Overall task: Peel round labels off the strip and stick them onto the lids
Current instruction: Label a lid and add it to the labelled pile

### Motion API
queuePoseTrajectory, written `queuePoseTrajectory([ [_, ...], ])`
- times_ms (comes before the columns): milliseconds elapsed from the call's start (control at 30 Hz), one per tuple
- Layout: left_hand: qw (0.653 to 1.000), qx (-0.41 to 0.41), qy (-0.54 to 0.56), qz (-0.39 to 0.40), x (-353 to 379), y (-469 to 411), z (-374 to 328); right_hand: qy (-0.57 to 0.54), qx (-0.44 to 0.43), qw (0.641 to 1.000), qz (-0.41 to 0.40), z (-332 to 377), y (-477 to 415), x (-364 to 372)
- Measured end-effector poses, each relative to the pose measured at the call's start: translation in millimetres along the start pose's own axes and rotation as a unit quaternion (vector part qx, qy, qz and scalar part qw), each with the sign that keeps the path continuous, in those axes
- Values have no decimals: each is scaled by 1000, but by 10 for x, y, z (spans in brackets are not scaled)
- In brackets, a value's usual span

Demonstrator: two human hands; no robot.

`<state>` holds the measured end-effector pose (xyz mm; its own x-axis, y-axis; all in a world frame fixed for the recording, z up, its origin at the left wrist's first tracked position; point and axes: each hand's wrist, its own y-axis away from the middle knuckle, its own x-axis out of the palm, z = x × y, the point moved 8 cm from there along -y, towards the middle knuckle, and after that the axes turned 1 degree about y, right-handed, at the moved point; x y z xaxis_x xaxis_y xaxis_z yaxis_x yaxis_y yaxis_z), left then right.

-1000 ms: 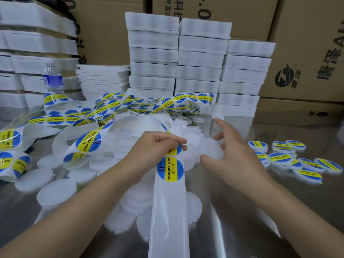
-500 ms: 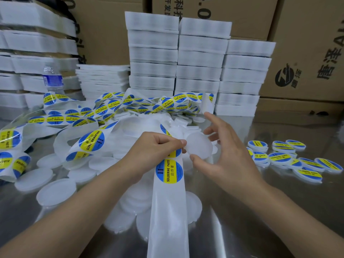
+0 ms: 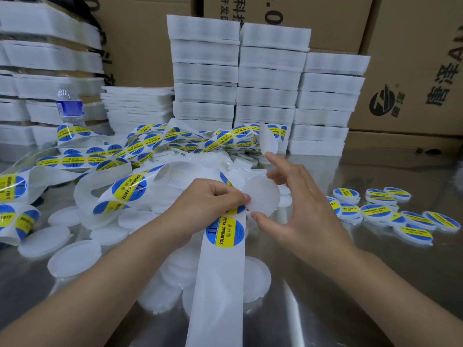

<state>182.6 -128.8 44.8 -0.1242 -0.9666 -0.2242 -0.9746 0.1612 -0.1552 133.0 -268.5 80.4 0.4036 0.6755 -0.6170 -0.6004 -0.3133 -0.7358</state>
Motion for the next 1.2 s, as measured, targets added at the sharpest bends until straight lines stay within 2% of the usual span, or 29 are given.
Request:
queuePoseTrajectory([
  [267, 999, -11, 35, 6, 7, -10, 22, 15, 5, 1000, -20, 10, -9, -45],
  [367, 999, -14, 35, 2, -6, -21, 31, -102, 69, 990, -68, -50, -18, -128],
  [500, 999, -19, 36, -7, -23, -33, 47, -326, 174, 919, -138, -231, -43, -207],
  [600, 999, -20, 43, -9, -28, -31, 46, -411, 284, 855, -142, -434, -16, -146],
  [667, 999, -16, 46, -5, -20, -25, 35, -410, 345, 834, -132, -528, 28, -99],
  [767, 999, -13, 47, -1, -13, -14, 21, -389, 394, 824, -116, -600, 81, -54],
  [1200, 999, 7, 37, 15, 2, -20, -7, -366, 412, 831, -73, -550, 91, 16],
])
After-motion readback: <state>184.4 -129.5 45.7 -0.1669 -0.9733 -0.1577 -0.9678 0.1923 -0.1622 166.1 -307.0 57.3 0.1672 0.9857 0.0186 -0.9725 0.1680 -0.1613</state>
